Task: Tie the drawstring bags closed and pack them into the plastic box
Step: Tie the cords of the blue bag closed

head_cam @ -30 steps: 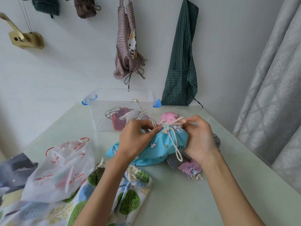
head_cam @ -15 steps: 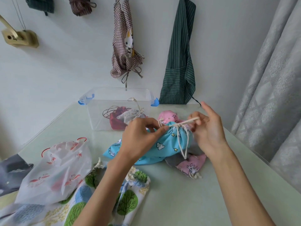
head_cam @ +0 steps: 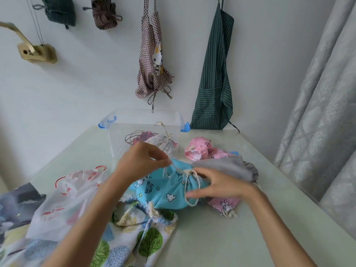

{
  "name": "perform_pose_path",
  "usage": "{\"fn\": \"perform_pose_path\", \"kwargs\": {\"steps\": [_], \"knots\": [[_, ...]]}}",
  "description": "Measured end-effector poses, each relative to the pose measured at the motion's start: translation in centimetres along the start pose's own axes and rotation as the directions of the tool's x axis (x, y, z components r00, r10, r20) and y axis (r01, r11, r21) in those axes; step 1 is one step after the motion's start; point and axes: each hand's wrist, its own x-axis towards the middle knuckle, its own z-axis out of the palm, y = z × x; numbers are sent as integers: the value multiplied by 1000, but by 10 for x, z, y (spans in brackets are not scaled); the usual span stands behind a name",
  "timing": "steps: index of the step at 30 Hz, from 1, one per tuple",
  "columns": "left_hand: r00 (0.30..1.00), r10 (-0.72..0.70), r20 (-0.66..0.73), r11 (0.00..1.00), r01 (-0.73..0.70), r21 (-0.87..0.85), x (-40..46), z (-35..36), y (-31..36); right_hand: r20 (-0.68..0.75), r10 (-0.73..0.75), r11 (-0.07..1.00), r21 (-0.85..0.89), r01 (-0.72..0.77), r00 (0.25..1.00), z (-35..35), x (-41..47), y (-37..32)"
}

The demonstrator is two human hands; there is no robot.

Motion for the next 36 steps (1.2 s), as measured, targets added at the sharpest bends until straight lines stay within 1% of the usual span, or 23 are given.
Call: {"fn": "perform_pose_path", "kwargs": {"steps": [1,3,5,7,9,11,12,13,15,16,17,18,19,21,24,26,28,30,31,33,34,35,36], "knots": [[999,-29,19,999,29,35,-1,-8,-5,-9,-15,998,-57,14,1000,9,4,0],[987,-131,89,986,120,117,-4,-18,-15,-142,-74,993,-104,60,987,22,8,-1],[948,-258,184,945,208,253,-6,-19,-25,-297,-133,981,-176,82,946,32,9,-3],[912,-342,228,898,245,367,-7,-11,-32,-394,-160,971,-226,74,905,38,9,-3],[926,-315,208,890,212,404,-11,-6,-36,-455,-149,979,-196,64,878,42,7,-8],[958,-229,173,892,136,431,-12,-3,-34,-508,-127,988,-144,61,852,40,6,-11],[969,-193,156,895,109,432,-12,-2,-31,-505,-114,990,-132,53,856,36,5,-13],[976,-161,143,906,89,414,-11,-4,-26,-473,-90,991,-128,33,876,31,5,-16],[984,-108,144,940,54,336,-6,-8,-15,-355,-27,988,-152,-29,935,21,8,-21],[986,-88,143,956,44,289,-2,-11,-9,-299,-14,989,-144,-30,954,16,10,-24],[989,-71,133,968,36,248,2,-17,-3,-266,-28,994,-111,-2,964,9,12,-29],[991,-57,122,978,31,205,8,-24,3,-264,-58,996,-80,38,963,2,15,-34],[992,-50,113,988,32,152,13,-31,9,-295,-84,995,-80,63,952,-6,17,-40],[994,-58,95,998,56,21,23,-48,20,-388,-129,989,-121,88,912,-24,23,-54],[997,-76,28,981,80,-177,43,-80,36,-486,-227,974,-118,193,844,-53,38,-81],[997,-74,-30,968,65,-243,61,-99,47,-550,-267,964,-138,229,792,-72,52,-98],[994,-56,-92,967,31,-255,81,-116,55,-629,-317,948,-216,232,710,-88,70,-113],[988,-30,-155,971,-8,-239,101,-127,60,-696,-374,927,-289,238,613,-98,84,-125],[978,-15,-207,980,-27,-198,113,-130,60,-726,-397,918,-315,242,562,-102,95,-128],[936,35,-349,998,-54,-44,134,-130,56,-772,-425,905,-345,250,473,-105,116,-127],[911,60,-407,998,-53,28,143,-126,50,-784,-427,903,-350,248,450,-103,129,-123],[892,70,-447,995,-32,90,150,-119,43,-778,-431,902,-361,236,457,-100,140,-118],[885,59,-462,987,18,159,157,-110,31,-742,-424,905,-370,210,519,-94,153,-111]]}}
